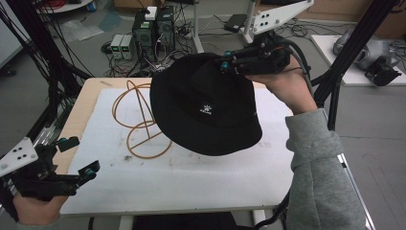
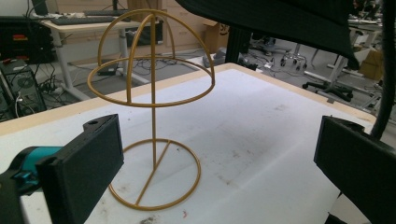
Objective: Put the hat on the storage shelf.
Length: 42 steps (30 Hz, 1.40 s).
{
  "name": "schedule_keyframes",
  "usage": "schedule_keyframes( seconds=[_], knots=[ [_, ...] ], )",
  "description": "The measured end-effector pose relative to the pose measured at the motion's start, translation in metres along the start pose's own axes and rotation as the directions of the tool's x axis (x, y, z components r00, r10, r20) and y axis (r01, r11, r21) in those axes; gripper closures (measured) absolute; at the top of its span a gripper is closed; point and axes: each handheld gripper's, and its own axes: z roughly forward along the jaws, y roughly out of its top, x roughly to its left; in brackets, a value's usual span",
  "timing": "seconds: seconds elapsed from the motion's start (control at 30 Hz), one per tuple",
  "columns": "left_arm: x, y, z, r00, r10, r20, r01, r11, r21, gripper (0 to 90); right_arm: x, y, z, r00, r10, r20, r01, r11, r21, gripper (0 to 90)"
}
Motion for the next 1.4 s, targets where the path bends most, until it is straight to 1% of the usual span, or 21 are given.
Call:
schedule_keyframes(
  seconds=[0.13, 0.27, 0.4, 0.53, 0.57, 0.6, 0.63, 0.67, 0.8, 0.87, 0.9, 0.93, 1.0, 1.03, 1.07, 1.1, 1.13, 1.2, 1.23, 1.27, 1.4],
  knots=[
    [0.0, -0.001, -0.004, 1.0, -0.001, -0.003, 0.001, 1.0, -0.003, 1.7, -0.002, 0.003, 0.005, 0.9999, -0.001, -0.013, 0.001, 1.0, -0.016, 85.7],
    [-0.001, -0.002, -0.005, 1.0, 0.003, -0.005, -0.003, 1.0, 0.007, 1.7, -0.005, 0.007, 0.014, 0.9999, -0.001, -0.016, 0.0, 1.0, -0.011, 85.7],
    [-0.001, -0.003, -0.006, 0.9999, 0.0, -0.011, 0.0, 1.0, 0.009, 1.7, -0.006, 0.011, 0.024, 0.9997, -0.006, -0.023, 0.005, 1.0, -0.031, 85.7],
    [-0.002, -0.004, -0.006, 0.9999, -0.002, -0.01, 0.002, 0.9999, 0.012, 1.7, -0.007, 0.016, 0.034, 0.9997, -0.008, -0.021, 0.008, 1.0, -0.025, 85.7],
    [-0.002, -0.003, -0.007, 1.0, -0.006, -0.008, 0.006, 0.9999, 0.009, 1.7, -0.007, 0.021, 0.04, 0.9996, -0.012, -0.026, 0.012, 1.0, -0.021, 85.7],
    [-0.002, -0.003, -0.007, 1.0, -0.006, -0.003, 0.006, 1.0, 0.003, 1.7, -0.007, 0.021, 0.04, 0.9996, -0.012, -0.026, 0.012, 1.0, -0.021, 85.7],
    [-0.003, -0.002, -0.007, 1.0, -0.002, -0.002, 0.002, 1.0, 0.002, 1.7, -0.008, 0.025, 0.047, 0.9995, -0.02, -0.025, 0.019, 1.0, -0.022, 85.8],
    [-0.003, -0.002, -0.007, 1.0, 0.001, -0.001, -0.001, 1.0, 0.002, 1.7, -0.008, 0.025, 0.047, 0.9995, -0.02, -0.025, 0.019, 1.0, -0.022, 85.8],
    [-0.004, -0.001, -0.009, 1.0, 0.003, 0.001, -0.003, 1.0, 0.0, 1.7, -0.007, 0.034, 0.064, 0.9989, -0.028, -0.037, 0.028, 1.0, -0.009, 85.7],
    [-0.004, -0.001, -0.01, 1.0, 0.002, -0.002, -0.002, 1.0, 0.0, 1.7, -0.006, 0.04, 0.08, 0.9983, -0.037, -0.046, 0.037, 0.999, 0.002, 85.7],
    [-0.004, -0.001, -0.01, 1.0, 0.001, -0.002, -0.001, 1.0, 0.0, 1.7, -0.006, 0.04, 0.08, 0.9983, -0.037, -0.046, 0.037, 0.999, 0.002, 85.7],
    [-0.004, -0.001, -0.011, 1.0, 0.002, -0.002, -0.002, 1.0, -0.002, 1.7, -0.005, 0.042, 0.089, 0.998, -0.039, -0.05, 0.039, 0.999, 0.001, 85.8],
    [-0.005, -0.001, -0.012, 1.0, 0.006, 0.0, -0.006, 1.0, 0.002, 1.7, -0.005, 0.043, 0.092, 0.9975, -0.043, -0.056, 0.044, 0.999, 0.003, 85.7],
    [-0.005, -0.001, -0.012, 1.0, 0.004, -0.002, -0.004, 1.0, 0.0, 1.7, -0.005, 0.045, 0.096, 0.9974, -0.042, -0.059, 0.043, 0.999, 0.006, 85.8],
    [-0.006, -0.001, -0.013, 1.0, 0.007, -0.003, -0.007, 1.0, 0.004, 1.7, -0.005, 0.047, 0.104, 0.9965, -0.053, -0.065, 0.053, 0.999, 0.008, 85.7],
    [-0.006, -0.002, -0.014, 1.0, 0.007, -0.005, -0.007, 1.0, 0.002, 1.7, -0.005, 0.047, 0.104, 0.9965, -0.053, -0.065, 0.053, 0.999, 0.008, 85.7],
    [-0.006, -0.002, -0.015, 0.9999, 0.003, -0.01, -0.003, 1.0, 0.0, 1.7, -0.005, 0.048, 0.108, 0.996, -0.054, -0.071, 0.055, 0.998, 0.01, 85.7],
    [-0.007, -0.003, -0.017, 0.9999, 0.002, -0.013, -0.002, 1.0, -0.001, 1.7, -0.004, 0.049, 0.119, 0.9949, -0.07, -0.073, 0.072, 0.997, 0.016, 85.7],
    [-0.008, -0.004, -0.017, 0.9999, 0.005, -0.013, -0.005, 1.0, 0.004, 1.7, -0.004, 0.049, 0.119, 0.9949, -0.07, -0.073, 0.072, 0.997, 0.016, 85.7],
    [-0.009, -0.004, -0.017, 0.9999, 0.005, -0.016, -0.005, 1.0, 0.006, 1.7, -0.004, 0.05, 0.122, 0.9952, -0.072, -0.066, 0.074, 0.997, 0.022, 85.7],
    [-0.012, -0.006, -0.018, 0.9998, 0.008, -0.02, -0.008, 0.9999, 0.01, 1.7, -0.001, 0.052, 0.138, 0.994, -0.086, -0.067, 0.089, 0.995, 0.039, 85.7]
  ],
)
